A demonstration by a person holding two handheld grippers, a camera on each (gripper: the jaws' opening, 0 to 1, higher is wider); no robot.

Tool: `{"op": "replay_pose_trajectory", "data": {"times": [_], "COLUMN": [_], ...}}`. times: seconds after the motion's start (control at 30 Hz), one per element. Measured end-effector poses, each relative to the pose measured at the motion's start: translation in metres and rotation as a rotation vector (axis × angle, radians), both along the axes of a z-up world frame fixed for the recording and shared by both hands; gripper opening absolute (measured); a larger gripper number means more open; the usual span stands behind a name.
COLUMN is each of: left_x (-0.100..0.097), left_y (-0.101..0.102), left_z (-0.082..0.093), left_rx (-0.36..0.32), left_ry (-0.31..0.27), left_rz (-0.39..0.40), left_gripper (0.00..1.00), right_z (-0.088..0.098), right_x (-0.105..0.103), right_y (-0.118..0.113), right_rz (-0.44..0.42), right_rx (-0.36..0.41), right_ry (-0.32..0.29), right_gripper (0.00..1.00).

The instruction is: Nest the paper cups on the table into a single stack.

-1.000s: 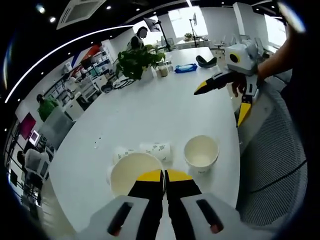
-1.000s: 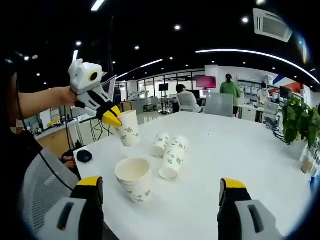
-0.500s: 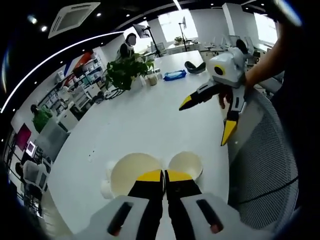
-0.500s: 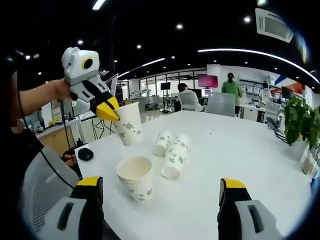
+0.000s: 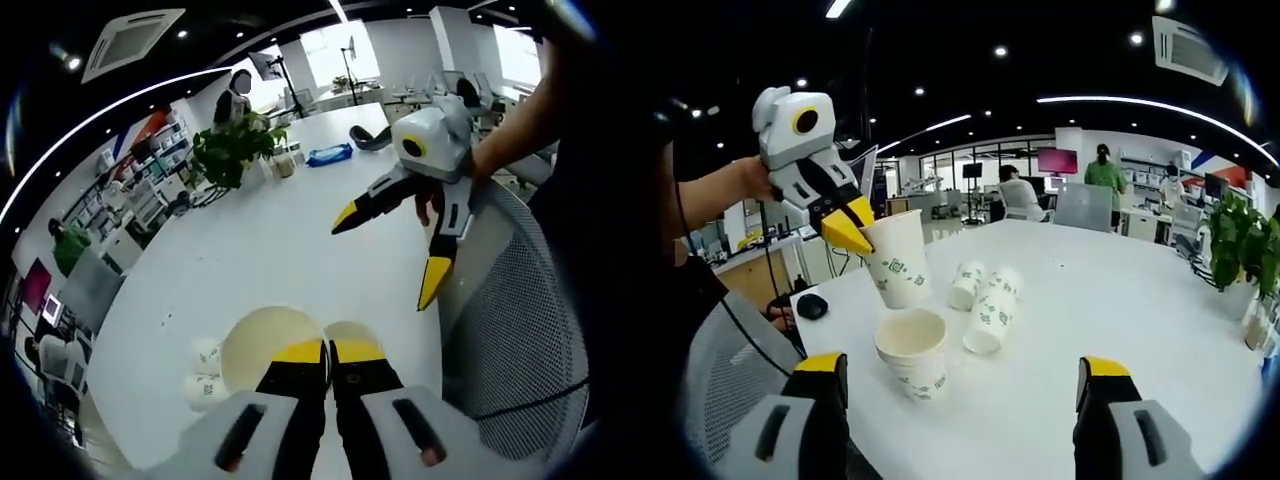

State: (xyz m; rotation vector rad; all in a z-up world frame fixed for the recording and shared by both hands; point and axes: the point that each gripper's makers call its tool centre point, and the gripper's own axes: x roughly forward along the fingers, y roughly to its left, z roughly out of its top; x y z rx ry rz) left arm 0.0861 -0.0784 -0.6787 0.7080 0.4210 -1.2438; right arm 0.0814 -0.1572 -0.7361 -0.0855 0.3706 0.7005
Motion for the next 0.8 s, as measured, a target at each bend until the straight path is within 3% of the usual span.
{"op": "replay_pose_trajectory", "data": {"times": [0.53, 0.8], "left_x": [-0.014, -0.015], "left_y": [-0.023, -0.024], "left_z": [-0.018, -0.042], "left_rx": [-0.014, 0.043], "left_ry": [0.051, 0.059], "left_rz": [-0.03, -0.051], "left_gripper": [0.0, 0.0], "right_z": [-0.001, -0.002], "right_x": [0.0, 0.0], "right_y": [-0.001, -0.001], "right_rz": [0.0, 0.003], "right_rx": [-0.002, -0.004], "right_ry": [0.002, 0.005], "right_gripper": [0.95, 0.94]}}
